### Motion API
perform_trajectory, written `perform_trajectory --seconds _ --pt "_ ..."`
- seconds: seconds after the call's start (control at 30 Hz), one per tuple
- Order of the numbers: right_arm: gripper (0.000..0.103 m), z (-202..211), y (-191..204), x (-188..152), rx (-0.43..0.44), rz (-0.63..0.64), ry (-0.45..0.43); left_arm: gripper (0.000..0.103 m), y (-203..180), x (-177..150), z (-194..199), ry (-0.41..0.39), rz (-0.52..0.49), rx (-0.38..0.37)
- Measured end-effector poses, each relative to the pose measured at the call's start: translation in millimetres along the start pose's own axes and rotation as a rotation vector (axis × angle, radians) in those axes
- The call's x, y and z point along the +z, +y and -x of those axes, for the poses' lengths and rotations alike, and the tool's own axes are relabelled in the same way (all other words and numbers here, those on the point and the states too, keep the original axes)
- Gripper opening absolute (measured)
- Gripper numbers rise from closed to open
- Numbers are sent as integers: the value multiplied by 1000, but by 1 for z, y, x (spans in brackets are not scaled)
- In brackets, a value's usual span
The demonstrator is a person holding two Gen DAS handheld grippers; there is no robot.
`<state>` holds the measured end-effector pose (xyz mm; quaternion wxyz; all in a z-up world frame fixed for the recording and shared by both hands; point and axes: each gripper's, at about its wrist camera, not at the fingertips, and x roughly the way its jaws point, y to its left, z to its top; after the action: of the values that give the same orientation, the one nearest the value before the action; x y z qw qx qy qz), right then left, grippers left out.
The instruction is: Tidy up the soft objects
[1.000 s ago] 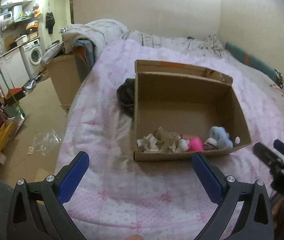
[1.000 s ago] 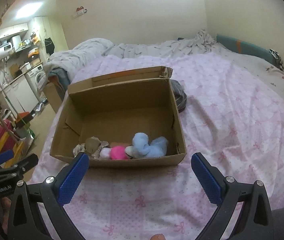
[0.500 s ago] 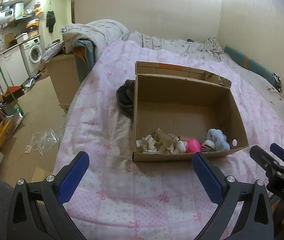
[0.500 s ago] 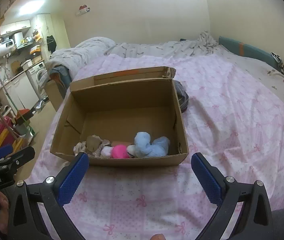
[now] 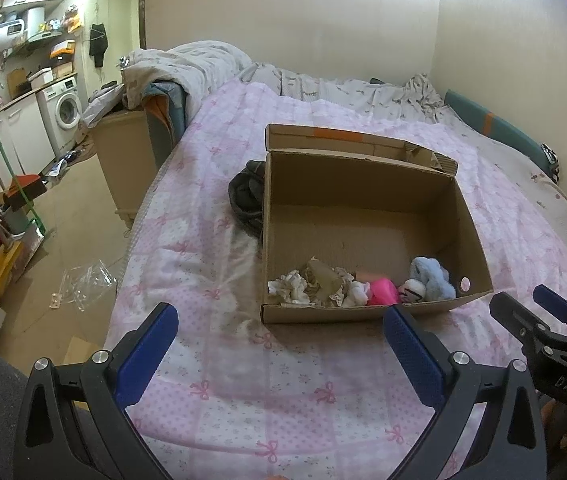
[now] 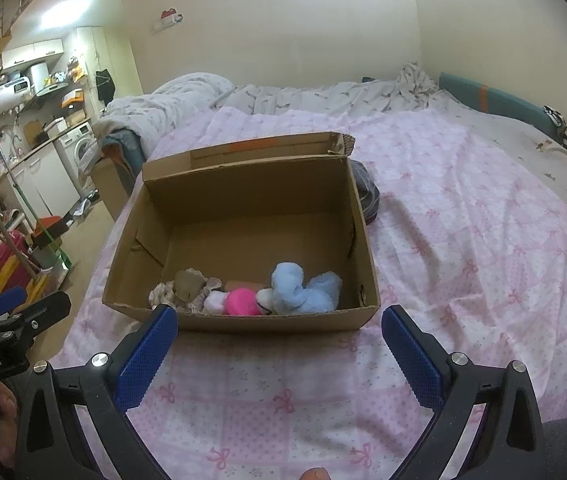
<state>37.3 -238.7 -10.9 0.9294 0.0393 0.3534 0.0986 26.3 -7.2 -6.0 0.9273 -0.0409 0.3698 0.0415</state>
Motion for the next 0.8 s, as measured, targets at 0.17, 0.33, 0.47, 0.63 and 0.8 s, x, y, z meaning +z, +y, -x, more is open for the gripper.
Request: perform_trajectory --seconds 0.17,0.33,0.47,0.63,0.8 --pt "103 0 2 -1 8 5 3 102 0 0 2 6 7 -5" --pt "103 0 1 0 12 -3 2 102 0 0 2 7 7 -5" --pt "103 0 0 1 13 -3 2 102 0 0 2 8 7 -5" --pt "103 1 0 1 17 -4 -1 102 1 0 3 8 10 -6" --pt "103 1 -4 1 20 -22 -1 102 1 -1 2 16 15 -3"
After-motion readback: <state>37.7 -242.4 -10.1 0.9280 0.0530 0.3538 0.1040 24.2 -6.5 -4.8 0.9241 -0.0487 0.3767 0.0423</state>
